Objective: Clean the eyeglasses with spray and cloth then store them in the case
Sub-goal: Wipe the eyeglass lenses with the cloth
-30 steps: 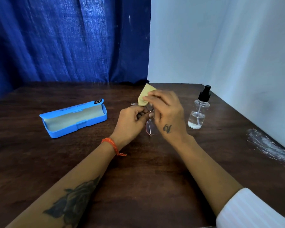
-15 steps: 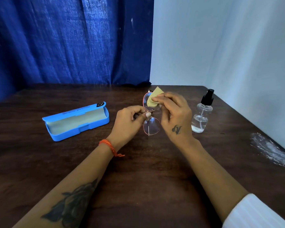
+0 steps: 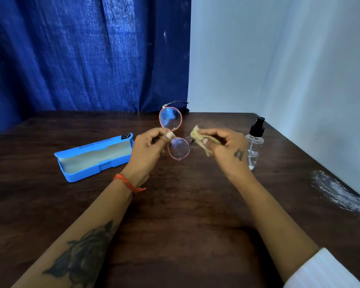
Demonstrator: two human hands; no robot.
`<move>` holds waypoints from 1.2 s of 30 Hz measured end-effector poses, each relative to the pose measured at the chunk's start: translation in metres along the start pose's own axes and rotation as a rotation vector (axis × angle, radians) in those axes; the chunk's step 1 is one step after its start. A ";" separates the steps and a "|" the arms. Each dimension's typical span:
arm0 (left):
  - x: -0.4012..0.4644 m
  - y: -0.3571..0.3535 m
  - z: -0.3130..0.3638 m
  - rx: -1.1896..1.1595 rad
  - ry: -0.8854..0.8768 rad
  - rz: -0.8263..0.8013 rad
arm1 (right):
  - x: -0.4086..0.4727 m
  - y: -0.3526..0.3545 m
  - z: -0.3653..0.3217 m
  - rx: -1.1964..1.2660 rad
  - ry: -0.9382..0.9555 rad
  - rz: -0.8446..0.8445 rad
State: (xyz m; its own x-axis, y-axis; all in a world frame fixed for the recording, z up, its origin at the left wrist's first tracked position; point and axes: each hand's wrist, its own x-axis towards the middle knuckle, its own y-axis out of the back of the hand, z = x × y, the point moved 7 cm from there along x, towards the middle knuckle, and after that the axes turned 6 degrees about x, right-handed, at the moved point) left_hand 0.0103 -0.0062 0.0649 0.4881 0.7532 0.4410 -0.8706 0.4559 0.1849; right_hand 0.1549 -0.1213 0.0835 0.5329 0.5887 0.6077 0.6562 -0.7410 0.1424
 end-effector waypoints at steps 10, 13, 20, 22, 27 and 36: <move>0.005 0.005 -0.009 -0.503 0.184 0.028 | -0.019 -0.041 -0.005 -0.148 0.173 -0.300; 0.003 0.003 -0.010 -0.508 0.214 0.020 | -0.028 -0.051 -0.008 -0.400 0.414 -0.339; 0.005 0.004 -0.009 -0.525 0.232 0.000 | -0.031 -0.049 -0.006 -0.613 0.528 -0.297; 0.007 0.010 -0.010 -0.548 0.236 0.008 | -0.029 -0.045 -0.004 -0.647 0.523 -0.279; 0.010 0.020 -0.008 -0.576 0.242 -0.021 | -0.022 -0.035 0.003 -0.749 0.495 -0.258; 0.007 0.023 -0.011 -0.556 0.301 -0.054 | -0.009 -0.015 0.020 -0.958 0.242 -0.235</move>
State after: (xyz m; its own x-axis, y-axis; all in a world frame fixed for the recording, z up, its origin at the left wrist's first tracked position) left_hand -0.0053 0.0142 0.0628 0.5968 0.7858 0.1626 -0.7217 0.6142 -0.3194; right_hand 0.1516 -0.1090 0.0604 0.2537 0.7504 0.6104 -0.0300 -0.6246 0.7804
